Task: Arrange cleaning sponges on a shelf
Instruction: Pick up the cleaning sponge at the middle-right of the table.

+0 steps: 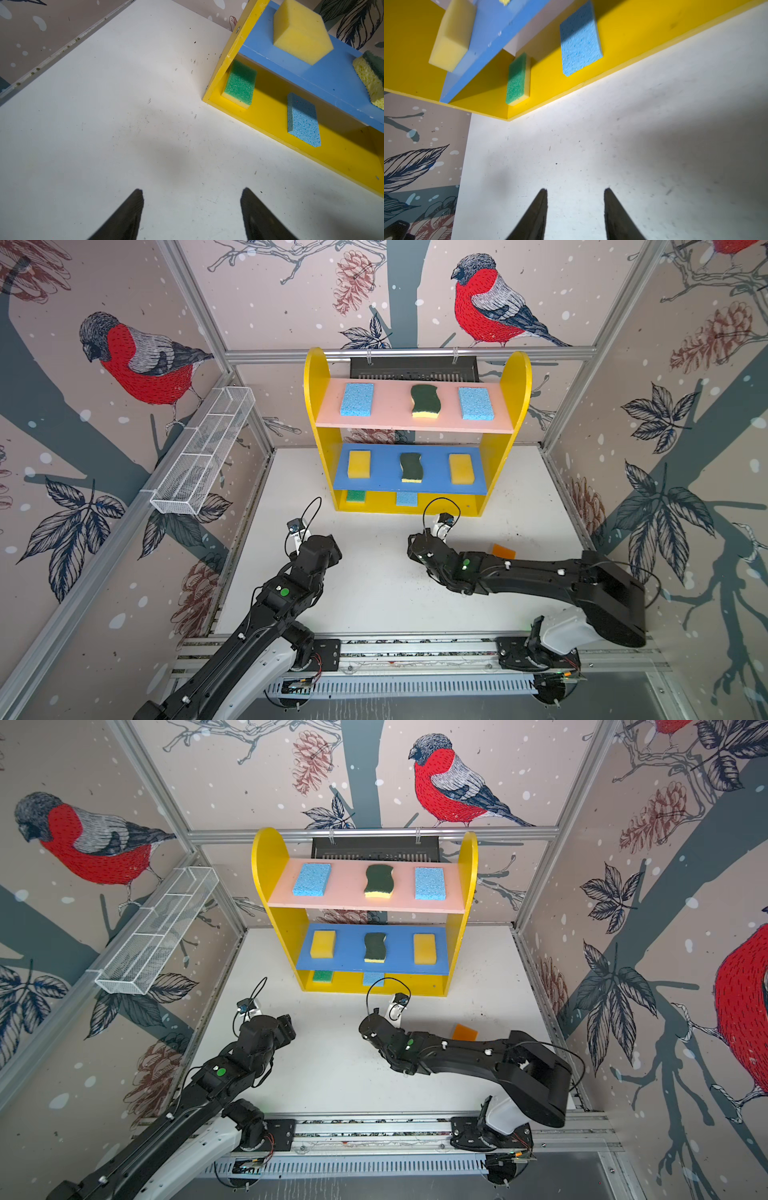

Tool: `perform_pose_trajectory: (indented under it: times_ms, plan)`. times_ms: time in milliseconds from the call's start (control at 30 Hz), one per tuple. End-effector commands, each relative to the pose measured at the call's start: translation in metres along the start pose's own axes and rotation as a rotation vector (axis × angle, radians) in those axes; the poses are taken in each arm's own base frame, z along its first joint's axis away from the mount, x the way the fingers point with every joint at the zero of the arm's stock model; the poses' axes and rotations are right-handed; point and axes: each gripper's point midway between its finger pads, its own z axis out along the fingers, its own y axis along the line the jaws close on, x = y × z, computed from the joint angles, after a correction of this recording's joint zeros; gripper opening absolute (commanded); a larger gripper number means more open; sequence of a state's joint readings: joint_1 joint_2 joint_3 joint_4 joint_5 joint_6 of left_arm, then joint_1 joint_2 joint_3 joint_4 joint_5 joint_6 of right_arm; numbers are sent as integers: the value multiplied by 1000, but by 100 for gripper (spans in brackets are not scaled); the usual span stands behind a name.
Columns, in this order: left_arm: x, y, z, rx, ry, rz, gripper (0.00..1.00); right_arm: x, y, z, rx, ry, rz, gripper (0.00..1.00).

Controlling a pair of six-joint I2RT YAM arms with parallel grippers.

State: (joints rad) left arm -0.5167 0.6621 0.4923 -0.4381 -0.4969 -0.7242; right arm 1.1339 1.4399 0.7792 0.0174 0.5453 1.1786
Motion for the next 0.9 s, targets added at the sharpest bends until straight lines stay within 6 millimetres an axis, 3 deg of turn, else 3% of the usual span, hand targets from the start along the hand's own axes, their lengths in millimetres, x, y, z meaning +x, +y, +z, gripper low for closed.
perform_pose_trajectory:
  times_ms: [0,167,533,700,867]
  plan:
    - [4,-1,0,-4,26,34,75,-23,-31,-22,111,-80,-75,50]
    - [7,-3,1,-14,38,50,75,-49,-48,-55,119,-135,-81,55]
    - [-10,-18,-10,2,25,100,76,-89,-134,-87,193,-200,34,66]
    - [-5,-31,-5,7,61,146,76,-94,-160,-103,245,-204,62,71]
    - [-3,-41,-2,27,65,135,77,-82,-176,-108,309,-140,60,79]
